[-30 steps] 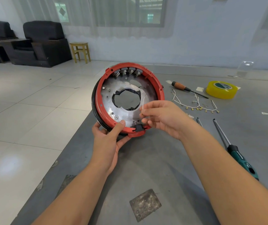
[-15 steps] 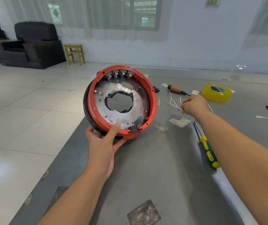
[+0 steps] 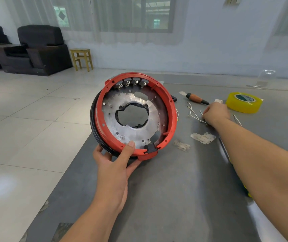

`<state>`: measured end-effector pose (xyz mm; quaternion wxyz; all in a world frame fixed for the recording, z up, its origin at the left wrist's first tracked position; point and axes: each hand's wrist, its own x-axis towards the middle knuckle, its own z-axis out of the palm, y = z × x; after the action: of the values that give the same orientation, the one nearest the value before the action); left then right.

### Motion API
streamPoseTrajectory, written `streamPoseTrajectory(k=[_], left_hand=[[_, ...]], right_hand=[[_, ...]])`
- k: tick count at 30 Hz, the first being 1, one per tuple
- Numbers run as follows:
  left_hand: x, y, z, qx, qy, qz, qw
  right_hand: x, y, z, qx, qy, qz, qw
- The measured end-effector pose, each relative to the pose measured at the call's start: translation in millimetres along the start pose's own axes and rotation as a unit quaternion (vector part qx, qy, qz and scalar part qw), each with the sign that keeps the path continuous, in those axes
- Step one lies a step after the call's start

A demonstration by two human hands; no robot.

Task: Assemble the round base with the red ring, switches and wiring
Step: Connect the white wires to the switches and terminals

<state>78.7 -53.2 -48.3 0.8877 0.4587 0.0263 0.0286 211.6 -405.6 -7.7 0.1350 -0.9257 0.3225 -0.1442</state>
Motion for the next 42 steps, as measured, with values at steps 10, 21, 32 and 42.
streamPoseTrajectory(k=[10, 21, 32, 42], left_hand=[[-2, -1, 3, 0.007, -0.001, 0.01, 1.0], [-7, 5, 4, -0.015, 0.016, -0.004, 1.0], [-3, 5, 3, -0.032, 0.02, -0.014, 0.999], [-2, 3, 2, -0.028, 0.021, -0.016, 0.999]], right_hand=[[-4, -3, -11, -0.036, -0.051, -0.007, 0.998], [-55, -30, -5, 0.036, -0.109, -0.148, 0.982], [-60, -48, 31, 0.037, -0.081, -0.17, 0.981], [-54, -57, 34, 0.035, -0.048, -0.1, 0.993]])
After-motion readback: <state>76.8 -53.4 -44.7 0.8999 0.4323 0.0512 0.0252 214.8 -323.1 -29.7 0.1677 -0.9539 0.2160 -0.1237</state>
